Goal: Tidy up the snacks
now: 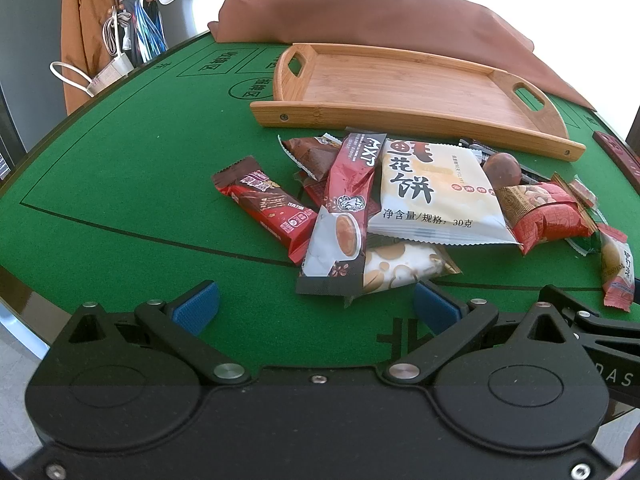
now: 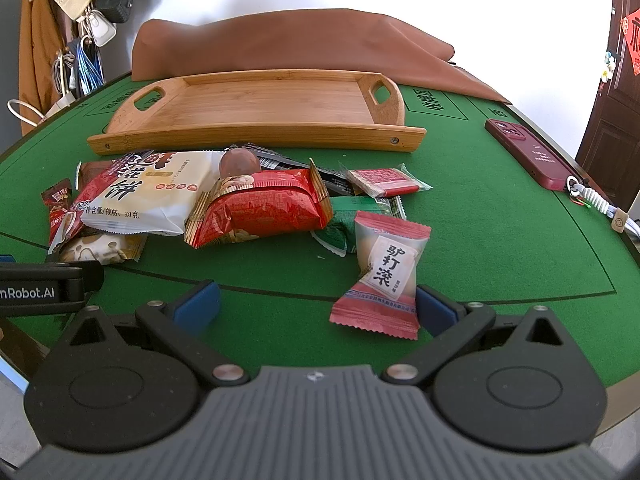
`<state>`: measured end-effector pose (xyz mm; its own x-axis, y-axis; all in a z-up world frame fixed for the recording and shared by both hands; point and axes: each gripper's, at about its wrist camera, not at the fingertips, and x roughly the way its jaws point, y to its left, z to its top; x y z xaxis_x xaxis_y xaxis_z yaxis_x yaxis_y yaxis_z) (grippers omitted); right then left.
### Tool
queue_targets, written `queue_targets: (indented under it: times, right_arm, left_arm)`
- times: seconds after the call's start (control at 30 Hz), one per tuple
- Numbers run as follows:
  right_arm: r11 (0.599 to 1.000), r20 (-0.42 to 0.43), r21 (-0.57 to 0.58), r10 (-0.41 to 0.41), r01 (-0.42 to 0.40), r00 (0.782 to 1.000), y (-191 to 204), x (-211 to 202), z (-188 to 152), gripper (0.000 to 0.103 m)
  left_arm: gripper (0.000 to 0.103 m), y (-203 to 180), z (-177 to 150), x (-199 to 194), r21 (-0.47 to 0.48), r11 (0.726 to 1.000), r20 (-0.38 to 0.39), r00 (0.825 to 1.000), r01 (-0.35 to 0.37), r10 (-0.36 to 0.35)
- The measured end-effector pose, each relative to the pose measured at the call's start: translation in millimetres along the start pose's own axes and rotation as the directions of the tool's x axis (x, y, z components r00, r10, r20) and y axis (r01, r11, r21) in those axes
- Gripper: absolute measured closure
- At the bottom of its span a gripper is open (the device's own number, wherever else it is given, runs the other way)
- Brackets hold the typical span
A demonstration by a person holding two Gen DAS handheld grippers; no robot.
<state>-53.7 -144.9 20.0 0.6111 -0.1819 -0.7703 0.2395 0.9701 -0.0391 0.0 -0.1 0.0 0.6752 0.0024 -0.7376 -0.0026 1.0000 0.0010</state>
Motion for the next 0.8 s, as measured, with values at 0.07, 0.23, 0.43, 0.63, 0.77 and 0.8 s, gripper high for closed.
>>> queue_targets:
  times: [0.07, 0.23, 0.43, 0.63, 0.77, 0.8]
  right_arm:
    - [1.0, 0.001, 0.0, 0.0, 0.0, 1.0, 0.0, 0.1, -0.1, 0.0]
    - [1.0, 0.001, 0.0, 0.0, 0.0, 1.0, 0.1, 0.1, 0.0, 0.0]
    - [1.0, 0.002, 0.0, 0.001, -0.001, 1.0, -0.9, 0.2, 0.2, 0.0]
    - [1.0, 0.004, 0.0, 0.001, -0.001, 1.0, 0.0, -0.3, -0.2, 0.0]
    - [1.0, 0.008, 0.001, 0.001, -0.001, 1.0, -0.3, -0.7, -0.3, 0.0]
    - [1.0, 0.01, 0.001, 0.0, 0.0, 1.0, -0.2, -0.9, -0.4, 0.0]
  left_arm:
    - [0.0, 0.0, 0.0, 0.0, 0.0, 1.0, 0.0, 1.0, 0.0, 0.0]
    - [0.0, 0.0, 0.0, 0.0, 0.0, 1.0, 0.0, 1.0, 0.0, 0.0]
    - [0.0, 0.0, 0.0, 0.0, 0.0, 1.0, 0.001, 1.0, 0.0, 0.0]
    - [0.0, 0.0, -0.1, 0.0, 0.0, 1.0, 0.002, 1.0, 0.0, 0.0]
    - [0.0, 0.1, -0.1, 0.1, 0.002, 1.0, 0.006, 1.0, 0.002, -0.002]
    - [0.0, 0.2, -0.1, 0.1, 0.002, 1.0, 0.005, 1.0, 0.002, -0.002]
